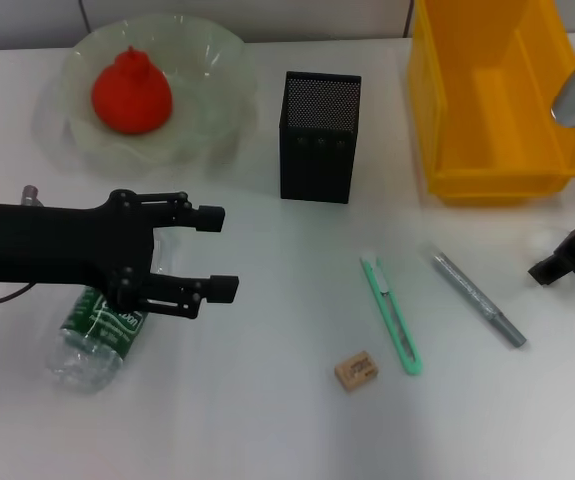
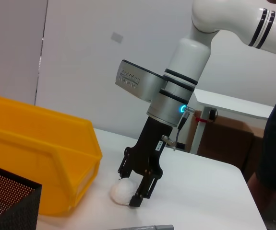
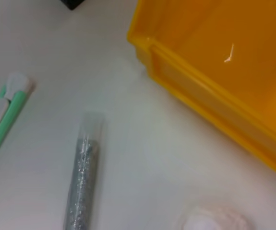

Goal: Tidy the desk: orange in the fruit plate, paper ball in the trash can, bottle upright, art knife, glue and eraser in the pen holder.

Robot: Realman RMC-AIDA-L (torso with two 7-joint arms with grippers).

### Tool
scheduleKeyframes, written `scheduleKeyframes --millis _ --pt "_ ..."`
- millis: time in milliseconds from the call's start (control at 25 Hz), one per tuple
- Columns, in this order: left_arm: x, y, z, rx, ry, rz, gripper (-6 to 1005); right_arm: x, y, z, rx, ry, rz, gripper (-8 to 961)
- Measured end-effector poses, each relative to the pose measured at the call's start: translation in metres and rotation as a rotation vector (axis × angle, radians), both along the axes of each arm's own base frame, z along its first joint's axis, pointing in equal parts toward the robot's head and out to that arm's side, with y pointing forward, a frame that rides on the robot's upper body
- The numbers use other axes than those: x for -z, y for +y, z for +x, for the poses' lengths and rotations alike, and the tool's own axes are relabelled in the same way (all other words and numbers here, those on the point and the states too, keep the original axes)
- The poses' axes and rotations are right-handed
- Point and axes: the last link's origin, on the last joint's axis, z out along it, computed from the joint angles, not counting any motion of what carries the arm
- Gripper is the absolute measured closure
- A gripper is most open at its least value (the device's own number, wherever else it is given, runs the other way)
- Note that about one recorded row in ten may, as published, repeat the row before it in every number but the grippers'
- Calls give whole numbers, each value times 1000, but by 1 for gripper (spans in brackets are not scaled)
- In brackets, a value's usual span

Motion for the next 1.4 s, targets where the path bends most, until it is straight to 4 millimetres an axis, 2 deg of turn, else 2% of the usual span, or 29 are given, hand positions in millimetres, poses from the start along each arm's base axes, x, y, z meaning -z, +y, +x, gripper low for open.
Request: scheduleKeyframes --millis 120,240,320,360,400,440,560,600,680,880,960,1000,1040,1120,1200,1280,1360,1400 --pt "0 0 0 0 -1 -1 211 0 0 -2 -7 -1 -2 169" --pt "0 0 0 1 -1 -3 217 -6 0 -7 -18 6 6 284" --pt "-1 -1 0 -1 -2 -4 221 -13 -2 -17 -36 35 12 360" --pt "-1 0 0 -3 -3 -6 222 -19 -4 -24 -48 70 16 398" --pt "-3 0 0 -15 -5 -6 224 -40 -6 -42 -80 161 66 413" --pt "-3 0 0 -15 -5 -6 226 -40 -6 -42 -80 161 66 429" --pt "-7 1 -1 -43 -12 -1 232 -77 -4 -58 -133 299 205 475" --pt "-8 2 -2 -57 -17 4 234 -91 2 -59 -157 364 302 464" --pt "-9 3 -2 -69 -21 8 237 -95 6 -59 -172 397 344 442" --pt "-16 9 2 -133 -26 2 247 -82 24 -51 -178 501 398 387" --pt "-26 14 9 -147 -2 9 251 -78 29 -47 -171 522 415 349" --pt "-38 18 18 -172 38 23 253 -75 32 -47 -177 556 435 330" --pt "-38 18 18 -172 38 23 254 -75 32 -47 -177 556 435 311" --pt "-51 24 29 -221 117 42 258 -75 32 -48 -192 599 448 272" --pt "-62 31 43 -312 278 92 262 -77 25 -46 -220 672 460 234" --pt "-63 35 46 -371 339 106 266 -77 18 -44 -239 704 446 196" --pt "-59 40 52 -464 432 120 269 -75 1 -41 -298 768 397 166" --pt "-54 43 56 -506 478 117 271 -68 -19 -38 -388 829 307 155"
